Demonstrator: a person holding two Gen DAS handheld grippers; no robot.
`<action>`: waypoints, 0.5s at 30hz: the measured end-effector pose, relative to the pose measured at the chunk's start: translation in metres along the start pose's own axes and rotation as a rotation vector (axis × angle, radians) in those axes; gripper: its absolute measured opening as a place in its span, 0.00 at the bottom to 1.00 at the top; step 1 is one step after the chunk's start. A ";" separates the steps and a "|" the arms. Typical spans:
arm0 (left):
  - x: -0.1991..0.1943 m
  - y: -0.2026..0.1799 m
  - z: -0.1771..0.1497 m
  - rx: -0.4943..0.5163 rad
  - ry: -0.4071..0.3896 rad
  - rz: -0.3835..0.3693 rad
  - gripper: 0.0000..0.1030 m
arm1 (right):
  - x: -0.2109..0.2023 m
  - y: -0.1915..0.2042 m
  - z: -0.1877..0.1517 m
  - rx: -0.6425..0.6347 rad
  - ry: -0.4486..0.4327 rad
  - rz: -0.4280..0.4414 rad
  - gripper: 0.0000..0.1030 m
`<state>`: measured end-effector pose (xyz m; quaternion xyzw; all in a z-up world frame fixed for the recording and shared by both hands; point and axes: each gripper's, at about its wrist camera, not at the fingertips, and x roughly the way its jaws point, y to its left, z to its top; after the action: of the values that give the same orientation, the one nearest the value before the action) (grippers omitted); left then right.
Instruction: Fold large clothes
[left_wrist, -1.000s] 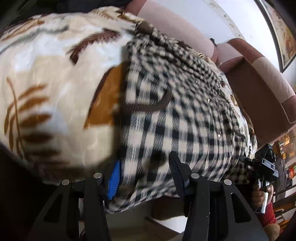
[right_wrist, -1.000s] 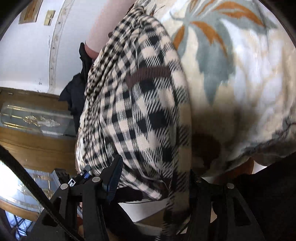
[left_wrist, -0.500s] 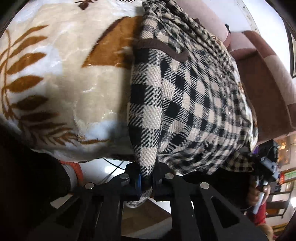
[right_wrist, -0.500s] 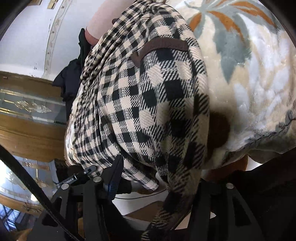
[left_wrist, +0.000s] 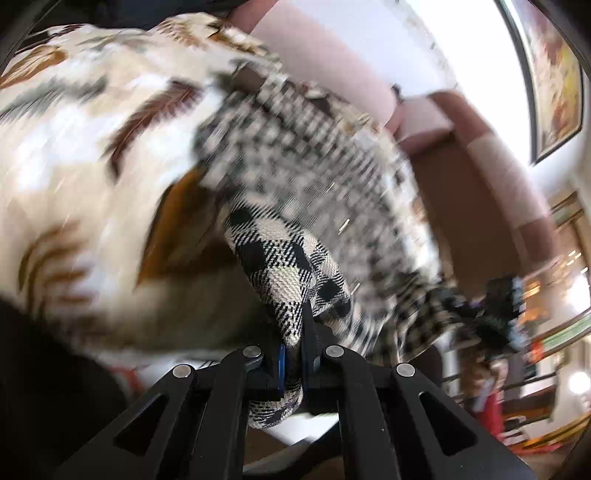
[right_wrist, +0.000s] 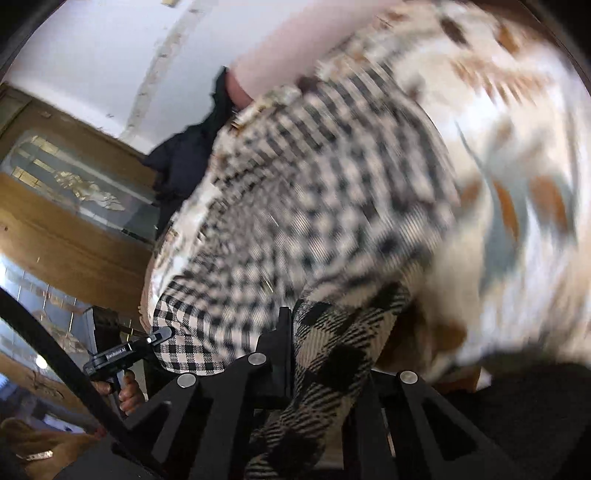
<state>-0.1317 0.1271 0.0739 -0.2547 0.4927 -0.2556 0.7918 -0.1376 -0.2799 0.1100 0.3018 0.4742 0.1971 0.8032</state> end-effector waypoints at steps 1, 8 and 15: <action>0.000 -0.004 0.012 -0.001 -0.009 -0.013 0.05 | 0.000 0.006 0.014 -0.023 -0.016 -0.005 0.06; 0.039 -0.043 0.156 0.056 -0.145 0.095 0.05 | 0.018 0.004 0.138 -0.059 -0.187 -0.082 0.06; 0.115 -0.009 0.253 -0.047 -0.169 0.263 0.05 | 0.083 -0.050 0.228 0.081 -0.256 -0.172 0.06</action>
<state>0.1414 0.0832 0.1029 -0.2269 0.4591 -0.1158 0.8511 0.1041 -0.3347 0.1076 0.3149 0.3998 0.0681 0.8581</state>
